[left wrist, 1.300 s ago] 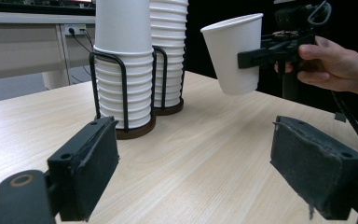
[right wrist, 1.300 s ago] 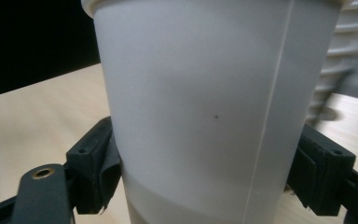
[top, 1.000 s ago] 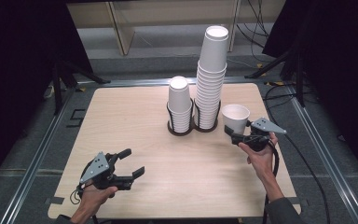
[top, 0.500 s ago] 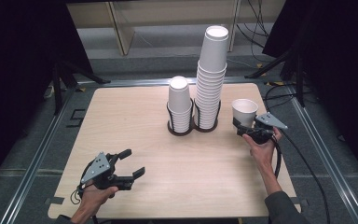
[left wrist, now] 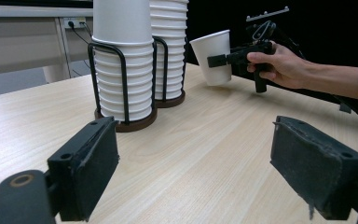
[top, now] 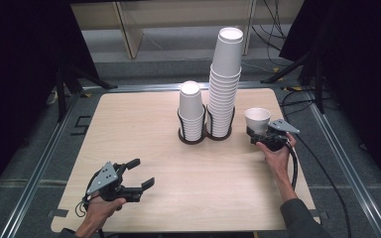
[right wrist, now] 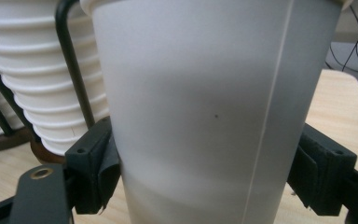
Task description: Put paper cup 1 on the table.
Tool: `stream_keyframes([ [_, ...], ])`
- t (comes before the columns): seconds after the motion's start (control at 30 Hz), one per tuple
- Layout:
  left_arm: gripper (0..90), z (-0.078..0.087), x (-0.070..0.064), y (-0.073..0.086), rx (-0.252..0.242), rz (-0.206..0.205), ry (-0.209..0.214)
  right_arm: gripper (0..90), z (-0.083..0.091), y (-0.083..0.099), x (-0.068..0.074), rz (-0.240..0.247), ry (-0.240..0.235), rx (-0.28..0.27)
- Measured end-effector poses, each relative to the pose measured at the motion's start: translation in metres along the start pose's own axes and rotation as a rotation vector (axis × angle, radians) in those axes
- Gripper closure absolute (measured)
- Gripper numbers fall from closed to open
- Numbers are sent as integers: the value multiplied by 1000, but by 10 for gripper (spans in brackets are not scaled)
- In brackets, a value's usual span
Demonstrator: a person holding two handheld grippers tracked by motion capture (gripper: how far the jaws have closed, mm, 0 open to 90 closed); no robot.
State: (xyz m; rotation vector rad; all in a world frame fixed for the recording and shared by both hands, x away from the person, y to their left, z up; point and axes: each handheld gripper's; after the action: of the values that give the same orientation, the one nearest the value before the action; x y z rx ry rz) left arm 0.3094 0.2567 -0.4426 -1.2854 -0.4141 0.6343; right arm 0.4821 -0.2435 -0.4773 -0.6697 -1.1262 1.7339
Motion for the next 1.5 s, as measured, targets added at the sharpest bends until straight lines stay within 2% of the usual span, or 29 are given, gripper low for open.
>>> stream_keyframes([
  [0.07, 145, 0, 0, 0, 0, 1, 0, 207, -1, 1, -2, 11, -19, 20],
  [0.13, 145, 1, 0, 0, 1, -1, 1, 206, -2, 3, -1, 17, -5, 24],
  [0.17, 145, 1, 0, 0, 1, -5, 2, 206, -2, 3, -2, 12, 3, 14],
  [0.3, 145, 1, 0, 0, -2, 0, 3, 204, 2, 4, 0, -28, -21, 38],
  [0.37, 145, 1, 0, -1, -2, 1, 3, 203, 6, 4, -3, 6, -12, 46],
  [0.43, 145, 1, 0, -1, -1, -1, 4, 201, 8, 4, 1, -19, -17, 68],
  [0.47, 145, 1, 0, -1, 0, -1, 4, 199, 9, 4, -1, 8, -15, 63],
  [0.6, 145, -1, 0, 0, -24, 2, 17, 191, 10, 6, -2, 19, -17, 91],
  [0.73, 145, 1, 0, -1, -1, 1, 6, 152, 11, 8, -1, 0, -14, 130],
  [0.77, 145, 1, 0, -1, -1, 1, 6, 155, 12, 9, 3, -42, -16, 143],
  [0.83, 145, 1, 0, -1, -1, 1, 6, 154, 14, 9, 2, -44, -17, 164],
  [0.87, 145, 1, 0, -1, 0, 0, 6, 155, 15, 10, 2, -30, -17, 153],
  [0.9, 145, 1, 0, -1, 1, 1, 7, 155, 19, 9, 3, -48, -28, 176],
  [0.93, 145, 0, 0, 0, -6, 0, 11, 155, 21, 9, 1, -18, -23, 174],
  [0.97, 145, 1, 0, -1, 4, -1, 8, 155, 24, 10, 3, -57, -30, 194],
  [1.0, 145, 1, 0, -1, 5, 0, 7, 154, 26, 11, 3, -56, -30, 185],
  [1.03, 145, 1, 0, -1, 5, 0, 6, 155, 29, 12, 0, -10, -29, 197],
  [1.07, 145, 1, 0, -1, 7, -1, 3, 156, 33, 14, 3, -59, -36, 222],
  [1.13, 145, 1, 1, 0, 11, 0, 1, 155, 41, 16, 3, -58, -32, 240],
  [1.17, 145, 1, 1, 0, 14, -4, 1, 155, 44, 16, 0, -21, -33, 220],
  [1.2, 145, 0, 0, 0, 12, 1, 3, 155, 49, 17, 0, -34, -44, 224],
  [1.23, 145, -2, 1, 1, -6, 3, 13, 155, 53, 18, 4, -84, -22, 216],
  [1.27, 145, 0, 0, 0, 22, -2, -1, 155, 60, 16, 3, -87, -27, 231],
  [1.3, 145, 0, 1, 1, 29, -3, -3, 155, 63, 15, 2, -66, -24, 202],
  [1.33, 145, 0, 1, 1, 34, -7, -4, 155, 68, 14, 3, -95, -21, 198],
  [1.37, 145, -2, 1, 1, 23, -6, 2, 155, 73, 13, 4, -96, -23, 179],
  [1.4, 145, -3, 1, 2, 12, 2, 9, 155, 76, 13, 2, -60, -7, 159],
  [1.43, 145, -2, 1, 1, 36, -6, -3, 156, 80, 11, 3, -71, -12, 152],
  [1.5, 145, -2, 1, 2, 48, -7, -3, 156, 88, 8, 5, -75, -16, 134],
])
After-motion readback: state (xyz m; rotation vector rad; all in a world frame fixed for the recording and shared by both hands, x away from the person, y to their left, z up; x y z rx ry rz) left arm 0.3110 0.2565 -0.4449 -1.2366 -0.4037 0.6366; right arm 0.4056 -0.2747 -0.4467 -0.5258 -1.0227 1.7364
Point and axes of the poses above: each handheld gripper's, and its own axes: z roughly backward along the jaws, y roughly out of its underside, x roughly to its left, and after that the axes turned 5 degrees about x, right-handed
